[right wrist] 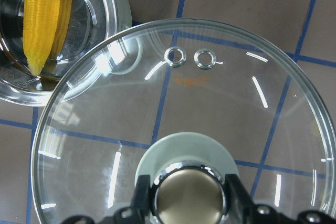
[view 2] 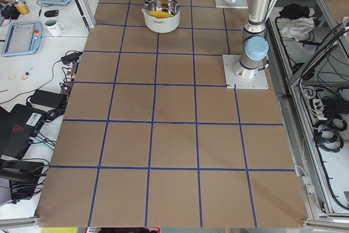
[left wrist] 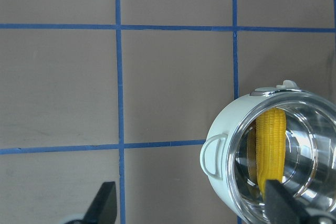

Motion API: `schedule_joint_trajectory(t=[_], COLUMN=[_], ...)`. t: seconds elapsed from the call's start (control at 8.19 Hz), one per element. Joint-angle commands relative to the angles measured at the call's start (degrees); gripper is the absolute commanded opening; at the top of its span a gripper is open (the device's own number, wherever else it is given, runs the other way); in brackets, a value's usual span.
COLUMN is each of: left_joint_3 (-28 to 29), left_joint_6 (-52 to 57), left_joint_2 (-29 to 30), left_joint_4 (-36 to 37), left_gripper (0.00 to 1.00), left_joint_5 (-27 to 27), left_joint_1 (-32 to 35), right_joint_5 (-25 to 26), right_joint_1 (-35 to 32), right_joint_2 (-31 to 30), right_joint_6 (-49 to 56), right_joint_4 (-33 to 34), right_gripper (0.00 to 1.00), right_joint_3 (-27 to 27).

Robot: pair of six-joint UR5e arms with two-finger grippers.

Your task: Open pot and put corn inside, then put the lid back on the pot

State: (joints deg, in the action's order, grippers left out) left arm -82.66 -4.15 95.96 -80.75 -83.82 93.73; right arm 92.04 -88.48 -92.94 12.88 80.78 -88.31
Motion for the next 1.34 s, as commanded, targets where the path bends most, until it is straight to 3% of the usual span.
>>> schedule_joint_trajectory(t=[0.0, 0.12, 0.37, 0.49, 0.73, 0.85, 1.22], left_joint_3=[-0.4, -0.4, -0.5, -0.4, -0.4, -0.1, -0.6], left_joint_6=[3.4, 3.8, 4.5, 6.2, 6.3, 6.4, 6.5], left_joint_2=[-2.5, -2.7, -2.7, -2.7, -3.8, -3.8, -3.6], left_joint_4=[-2.7, -2.4, -2.0, -2.5, -9.7, -11.1, -11.4], left_gripper=[1.00, 1.00, 1.00, 1.00, 1.00, 1.00, 1.00], left_joint_5=[-3.1, -8.3, -8.7, -8.6, -8.9, -8.6, -9.0], left_joint_1=[-1.0, -1.1, -4.1, -5.5, -5.5, -5.9, -5.9], right_joint_5=[0.2, -0.3, -1.0, -2.6, -2.7, -2.9, -2.9], right_joint_1=[0.0, -0.4, -6.6, -12.2, -20.2, -20.8, -21.0], right_joint_2=[0.5, 2.1, 8.6, 12.3, 16.3, 17.7, 18.1], right_joint_6=[-1.4, -5.7, -14.2, -22.0, -31.0, -33.3, -32.7], right_joint_4=[0.2, 0.2, 4.6, 12.1, 17.9, 22.2, 26.2], right_gripper=[0.00, 0.00, 0.00, 0.00, 0.00, 0.00, 0.00], right_joint_3=[0.4, 0.7, 4.2, 4.4, 3.7, 3.0, -0.5])
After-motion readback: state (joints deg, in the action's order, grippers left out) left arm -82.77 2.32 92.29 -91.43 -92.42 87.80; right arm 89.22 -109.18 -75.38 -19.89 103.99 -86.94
